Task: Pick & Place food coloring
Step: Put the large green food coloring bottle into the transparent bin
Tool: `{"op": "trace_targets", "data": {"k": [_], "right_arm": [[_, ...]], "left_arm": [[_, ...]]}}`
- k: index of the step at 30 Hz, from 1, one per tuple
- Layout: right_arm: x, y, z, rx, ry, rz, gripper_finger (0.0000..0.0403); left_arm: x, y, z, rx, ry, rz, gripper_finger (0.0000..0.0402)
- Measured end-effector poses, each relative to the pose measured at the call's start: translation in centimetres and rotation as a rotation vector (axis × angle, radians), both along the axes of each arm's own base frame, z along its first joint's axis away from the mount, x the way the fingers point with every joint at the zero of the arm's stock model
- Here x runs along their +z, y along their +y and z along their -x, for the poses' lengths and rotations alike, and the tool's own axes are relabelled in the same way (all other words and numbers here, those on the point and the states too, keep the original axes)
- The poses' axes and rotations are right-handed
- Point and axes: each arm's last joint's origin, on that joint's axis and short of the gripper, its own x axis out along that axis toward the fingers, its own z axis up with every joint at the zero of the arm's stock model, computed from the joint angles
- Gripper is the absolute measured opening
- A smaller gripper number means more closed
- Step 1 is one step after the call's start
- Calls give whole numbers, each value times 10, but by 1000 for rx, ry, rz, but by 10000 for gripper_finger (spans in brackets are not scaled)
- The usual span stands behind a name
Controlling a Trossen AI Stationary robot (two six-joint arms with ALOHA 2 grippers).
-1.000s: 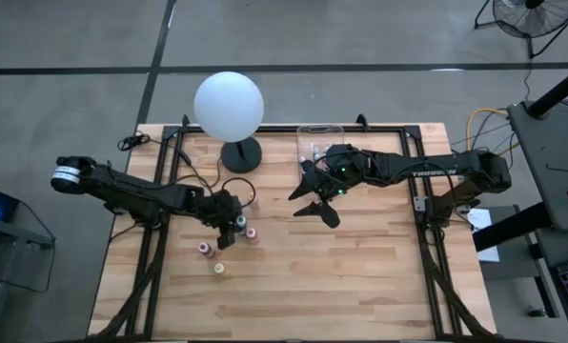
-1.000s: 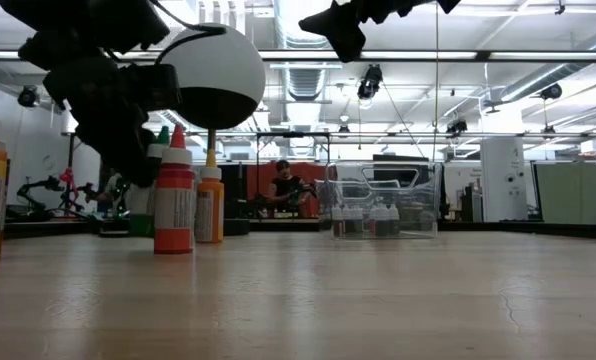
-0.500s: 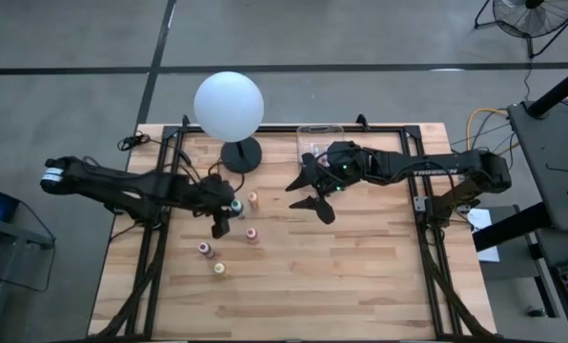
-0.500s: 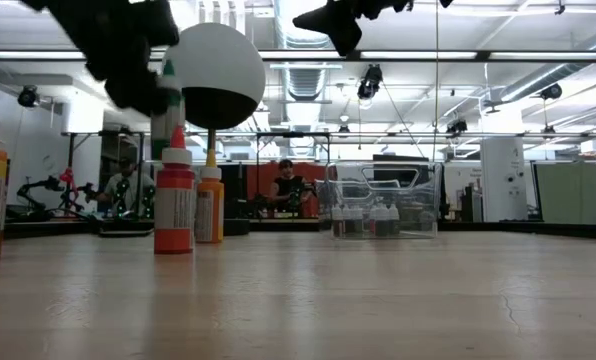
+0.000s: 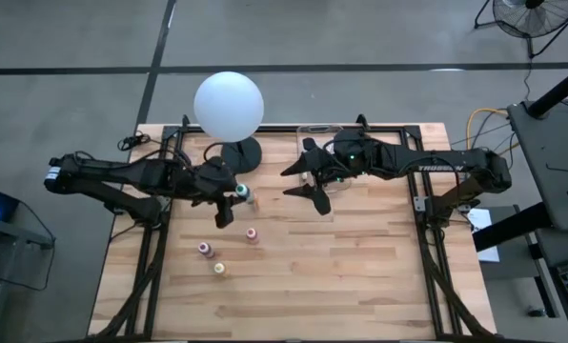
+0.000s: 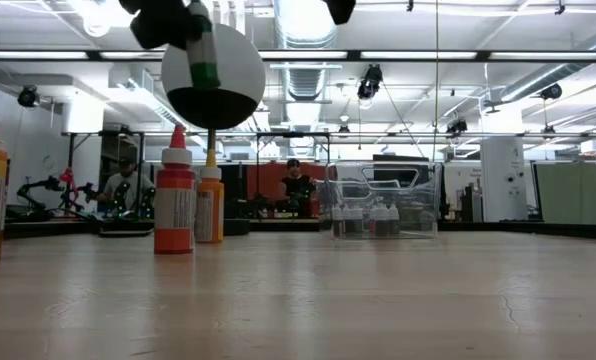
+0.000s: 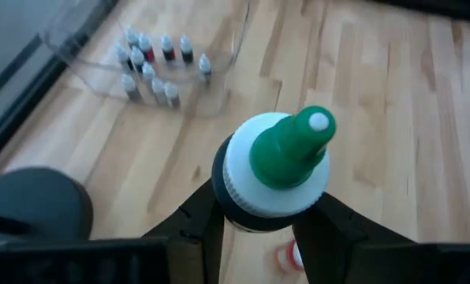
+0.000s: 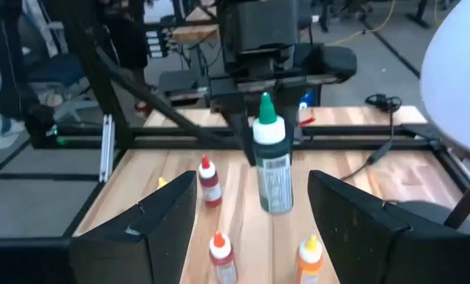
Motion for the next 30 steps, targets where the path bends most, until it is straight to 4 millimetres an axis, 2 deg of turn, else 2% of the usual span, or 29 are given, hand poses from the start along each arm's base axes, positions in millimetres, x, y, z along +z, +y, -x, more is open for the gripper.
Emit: {"op": "trace_targets", "data": {"k": [7, 14, 23, 30], "right_arm": [[8, 0, -3, -16, -14, -32, 230], [3, 0, -8, -13, 1, -32, 230], [3, 12, -9, 43, -18, 112, 230], [2, 11, -9, 1, -14, 168, 230]], "left_arm": [[22, -2, -21, -15, -26, -42, 105], [36, -4, -49, -41, 7, -75, 105], [53, -1, -76, -25, 7, -68, 105], [54, -2, -92, -59, 36, -37, 105]]}}
